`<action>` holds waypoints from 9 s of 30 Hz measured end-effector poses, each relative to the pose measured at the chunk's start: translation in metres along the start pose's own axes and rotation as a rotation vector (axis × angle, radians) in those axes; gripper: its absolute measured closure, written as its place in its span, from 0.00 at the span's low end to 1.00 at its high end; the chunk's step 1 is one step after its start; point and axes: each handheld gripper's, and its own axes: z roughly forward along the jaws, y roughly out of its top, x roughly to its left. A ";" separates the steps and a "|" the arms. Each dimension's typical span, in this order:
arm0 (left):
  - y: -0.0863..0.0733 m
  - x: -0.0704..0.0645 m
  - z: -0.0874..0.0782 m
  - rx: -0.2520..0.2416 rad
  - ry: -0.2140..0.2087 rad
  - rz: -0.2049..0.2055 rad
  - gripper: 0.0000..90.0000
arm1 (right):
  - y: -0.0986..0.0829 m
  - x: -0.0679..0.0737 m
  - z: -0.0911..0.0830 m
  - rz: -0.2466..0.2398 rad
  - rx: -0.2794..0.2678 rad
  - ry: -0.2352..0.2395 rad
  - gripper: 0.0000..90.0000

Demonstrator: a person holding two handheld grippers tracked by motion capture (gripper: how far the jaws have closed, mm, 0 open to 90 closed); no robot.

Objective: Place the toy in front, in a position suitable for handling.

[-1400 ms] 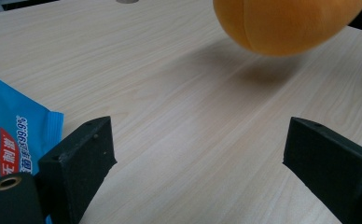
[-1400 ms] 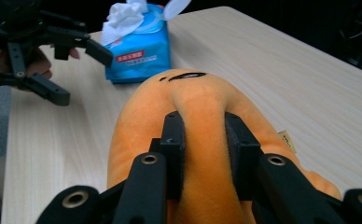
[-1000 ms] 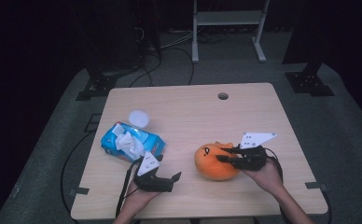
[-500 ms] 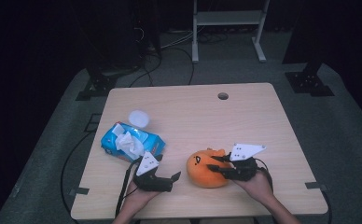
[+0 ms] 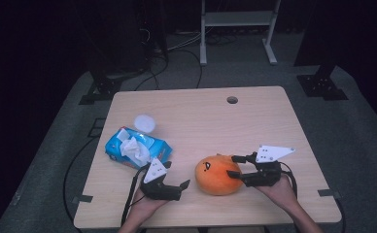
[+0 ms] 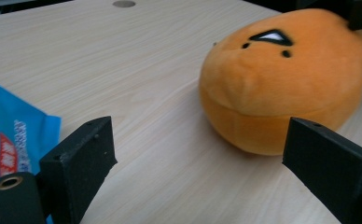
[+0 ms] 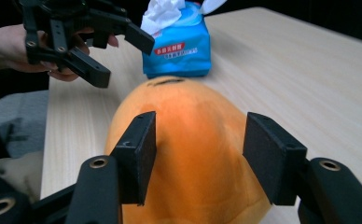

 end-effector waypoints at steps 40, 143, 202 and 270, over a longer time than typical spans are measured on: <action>-0.004 0.097 -0.066 -0.097 0.168 0.067 0.41 | -0.018 -0.002 0.011 0.056 0.008 0.043 0.41; 0.081 -0.021 0.017 -0.142 -0.409 0.205 0.96 | 0.011 0.011 -0.002 -0.057 -0.041 0.061 0.29; 0.035 -0.003 0.047 0.007 -0.353 0.167 0.51 | 0.009 0.020 0.006 -0.226 0.124 0.010 0.86; 0.029 -0.011 0.060 0.020 -0.351 0.131 0.50 | 0.007 0.011 -0.005 -0.089 0.100 0.016 0.96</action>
